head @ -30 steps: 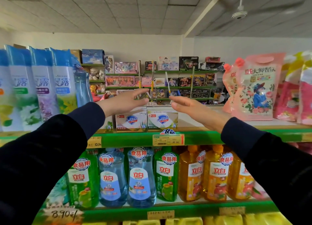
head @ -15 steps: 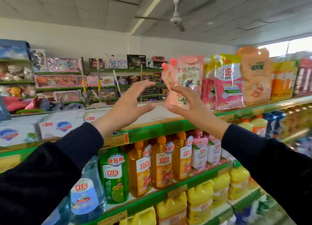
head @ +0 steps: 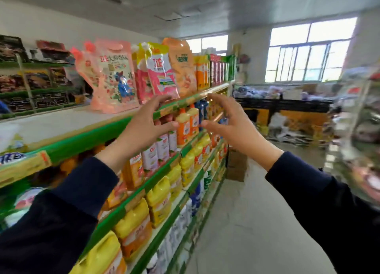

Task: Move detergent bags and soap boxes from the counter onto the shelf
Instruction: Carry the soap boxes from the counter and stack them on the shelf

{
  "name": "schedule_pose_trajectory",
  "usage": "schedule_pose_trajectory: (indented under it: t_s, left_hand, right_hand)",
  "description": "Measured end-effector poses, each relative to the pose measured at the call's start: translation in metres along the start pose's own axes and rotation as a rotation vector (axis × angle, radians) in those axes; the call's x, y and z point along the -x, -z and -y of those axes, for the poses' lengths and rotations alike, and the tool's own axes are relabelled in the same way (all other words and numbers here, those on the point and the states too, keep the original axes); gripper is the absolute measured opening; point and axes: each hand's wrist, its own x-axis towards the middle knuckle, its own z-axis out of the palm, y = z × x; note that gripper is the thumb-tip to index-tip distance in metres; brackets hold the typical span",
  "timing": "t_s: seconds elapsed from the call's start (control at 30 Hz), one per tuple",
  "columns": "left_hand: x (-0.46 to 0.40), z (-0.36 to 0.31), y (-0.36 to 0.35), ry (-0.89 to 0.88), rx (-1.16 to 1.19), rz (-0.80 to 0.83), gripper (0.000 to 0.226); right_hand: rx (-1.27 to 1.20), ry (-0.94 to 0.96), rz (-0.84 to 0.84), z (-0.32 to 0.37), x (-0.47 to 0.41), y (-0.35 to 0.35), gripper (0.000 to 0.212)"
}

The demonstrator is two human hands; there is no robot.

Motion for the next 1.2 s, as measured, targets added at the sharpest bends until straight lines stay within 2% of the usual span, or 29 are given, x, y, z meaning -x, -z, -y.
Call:
schedule_pose_trajectory:
  t_s: [0.13, 0.33, 0.5, 0.77, 0.9, 1.03, 1.2]
  left_hand:
    - [-0.001, -0.039, -0.061, -0.074, 0.183, 0.089, 0.064]
    - [-0.006, -0.115, -0.153, -0.193, 0.380, 0.279, 0.067]
    - [-0.008, -0.188, -0.224, -0.315, 0.508, 0.438, 0.067]
    - [0.006, -0.346, -0.344, -0.475, 0.732, 0.649, 0.071]
    - [0.018, -0.417, -0.395, -0.570, 0.818, 0.740, 0.068]
    - [0.034, -0.475, -0.437, -0.641, 0.892, 0.823, 0.065]
    - [0.060, -0.548, -0.479, -0.751, 0.984, 0.959, 0.062]
  right_hand:
    - [0.113, -0.180, -0.070, -0.004, 0.061, 0.055, 0.081]
    - [0.251, -0.358, -0.172, 0.002, 0.138, 0.151, 0.078]
    - [0.346, -0.454, -0.273, 0.008, 0.197, 0.231, 0.076]
    - [0.521, -0.596, -0.444, 0.024, 0.295, 0.373, 0.079]
    - [0.655, -0.632, -0.497, 0.034, 0.338, 0.430, 0.071]
    - [0.773, -0.720, -0.525, 0.045, 0.377, 0.469, 0.075]
    - [0.880, -0.836, -0.603, 0.061, 0.422, 0.514, 0.067]
